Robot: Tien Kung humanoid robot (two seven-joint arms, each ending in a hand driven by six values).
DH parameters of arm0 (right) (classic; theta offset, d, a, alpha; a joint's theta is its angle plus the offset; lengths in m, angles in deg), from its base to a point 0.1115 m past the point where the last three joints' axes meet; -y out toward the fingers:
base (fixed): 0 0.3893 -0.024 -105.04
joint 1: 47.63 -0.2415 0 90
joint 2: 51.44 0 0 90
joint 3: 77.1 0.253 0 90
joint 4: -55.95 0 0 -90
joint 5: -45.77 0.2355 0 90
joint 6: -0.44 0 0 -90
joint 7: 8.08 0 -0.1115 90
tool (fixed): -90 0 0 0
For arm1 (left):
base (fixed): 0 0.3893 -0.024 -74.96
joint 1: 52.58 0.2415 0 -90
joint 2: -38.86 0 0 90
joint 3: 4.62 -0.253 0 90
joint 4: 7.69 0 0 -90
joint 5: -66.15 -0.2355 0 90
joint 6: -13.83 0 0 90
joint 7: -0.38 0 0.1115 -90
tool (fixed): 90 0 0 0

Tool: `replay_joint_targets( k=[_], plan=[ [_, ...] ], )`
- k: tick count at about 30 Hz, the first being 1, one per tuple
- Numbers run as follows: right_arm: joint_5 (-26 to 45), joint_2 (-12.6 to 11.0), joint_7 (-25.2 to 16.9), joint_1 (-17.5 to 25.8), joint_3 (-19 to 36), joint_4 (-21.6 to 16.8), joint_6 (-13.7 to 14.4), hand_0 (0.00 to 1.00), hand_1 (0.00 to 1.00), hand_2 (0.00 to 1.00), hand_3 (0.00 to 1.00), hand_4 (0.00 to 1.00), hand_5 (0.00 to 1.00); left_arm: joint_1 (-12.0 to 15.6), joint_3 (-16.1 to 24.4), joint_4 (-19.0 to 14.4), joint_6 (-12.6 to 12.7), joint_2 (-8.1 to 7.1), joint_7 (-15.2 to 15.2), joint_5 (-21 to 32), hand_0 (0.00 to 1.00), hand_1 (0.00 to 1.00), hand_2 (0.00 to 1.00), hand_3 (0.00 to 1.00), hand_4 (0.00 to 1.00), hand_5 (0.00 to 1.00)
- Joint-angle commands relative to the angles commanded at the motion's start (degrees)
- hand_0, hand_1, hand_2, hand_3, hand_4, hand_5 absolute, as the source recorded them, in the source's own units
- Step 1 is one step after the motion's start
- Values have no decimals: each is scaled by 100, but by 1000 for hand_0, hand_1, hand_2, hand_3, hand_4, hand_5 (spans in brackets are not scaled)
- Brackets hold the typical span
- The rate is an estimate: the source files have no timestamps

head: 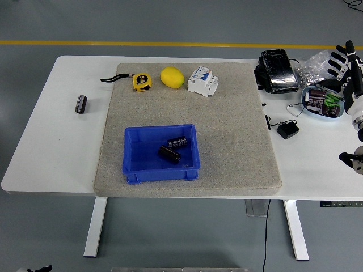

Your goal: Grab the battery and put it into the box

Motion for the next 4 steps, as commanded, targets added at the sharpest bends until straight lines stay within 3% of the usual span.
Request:
replay_joint_targets(
  k=[4],
  plan=[
    [23,-12,-6,-13,5,0,3,839,820,822,825,998,894,-4,-20,-2,-5,-3,2,33,684,662,704,611,627,484]
  ],
)
